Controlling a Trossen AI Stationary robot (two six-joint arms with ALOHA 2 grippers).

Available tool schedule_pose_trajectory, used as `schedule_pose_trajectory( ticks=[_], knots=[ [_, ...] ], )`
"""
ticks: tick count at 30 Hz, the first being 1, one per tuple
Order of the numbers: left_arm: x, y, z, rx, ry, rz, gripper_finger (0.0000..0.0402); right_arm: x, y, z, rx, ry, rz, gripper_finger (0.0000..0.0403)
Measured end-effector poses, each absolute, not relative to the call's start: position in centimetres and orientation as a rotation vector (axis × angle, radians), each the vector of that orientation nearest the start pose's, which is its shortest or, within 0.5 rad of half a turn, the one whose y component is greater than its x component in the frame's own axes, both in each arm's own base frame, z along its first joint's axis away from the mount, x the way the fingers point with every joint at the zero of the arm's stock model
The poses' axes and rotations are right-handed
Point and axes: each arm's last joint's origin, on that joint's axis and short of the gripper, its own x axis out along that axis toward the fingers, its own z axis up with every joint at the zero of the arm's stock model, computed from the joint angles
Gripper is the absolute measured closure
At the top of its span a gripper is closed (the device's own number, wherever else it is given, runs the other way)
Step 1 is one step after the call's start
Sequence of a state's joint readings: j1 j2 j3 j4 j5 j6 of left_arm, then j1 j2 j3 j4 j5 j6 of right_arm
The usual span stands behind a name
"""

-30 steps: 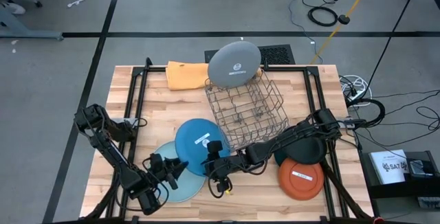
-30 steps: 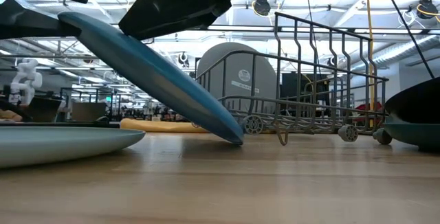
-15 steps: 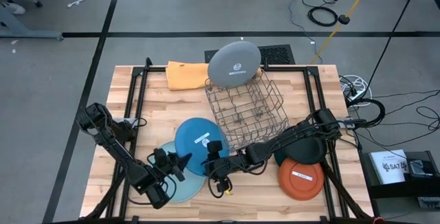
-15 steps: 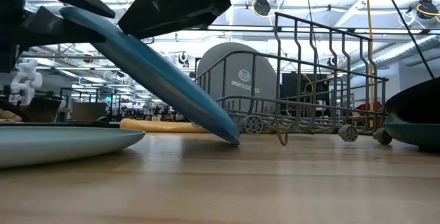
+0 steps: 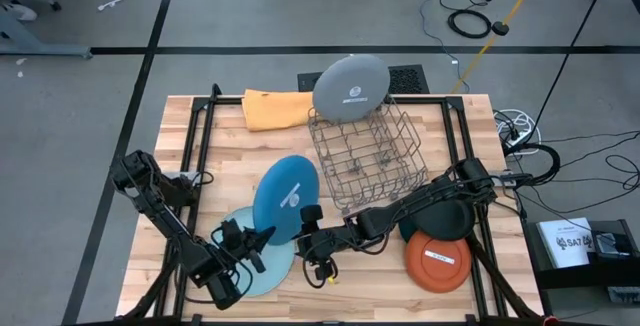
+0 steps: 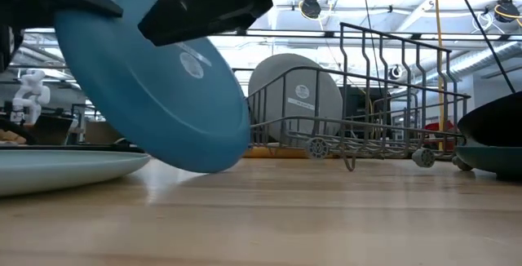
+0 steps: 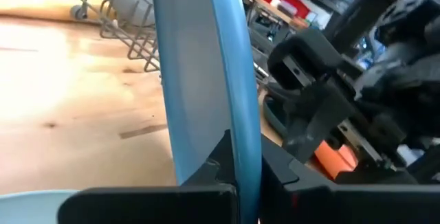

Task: Sort dishes
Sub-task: Put the blue plate into the dish rack

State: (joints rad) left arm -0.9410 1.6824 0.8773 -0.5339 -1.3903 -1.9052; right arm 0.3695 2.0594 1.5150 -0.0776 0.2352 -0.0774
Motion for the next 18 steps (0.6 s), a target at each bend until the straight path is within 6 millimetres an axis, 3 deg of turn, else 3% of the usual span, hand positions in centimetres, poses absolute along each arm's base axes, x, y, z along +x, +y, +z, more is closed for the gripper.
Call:
schedule_pose_trajectory(
  ticks=[6,11,18],
  knots=[
    [18.1,-21.6,18.4,-0.451,0.052,0.565,0.0386,43.2,16.8,22.0,-0.324,0.548,0.181,0.0221],
    [17.6,-21.0,21.5,-0.292,0.031,0.552,0.0386,42.9,17.8,25.9,-0.388,0.465,0.161,0.0221],
    [16.4,-18.4,26.3,-0.132,-0.035,0.604,0.0386,39.2,18.4,32.1,-0.505,0.437,0.037,0.0221]
  ],
)
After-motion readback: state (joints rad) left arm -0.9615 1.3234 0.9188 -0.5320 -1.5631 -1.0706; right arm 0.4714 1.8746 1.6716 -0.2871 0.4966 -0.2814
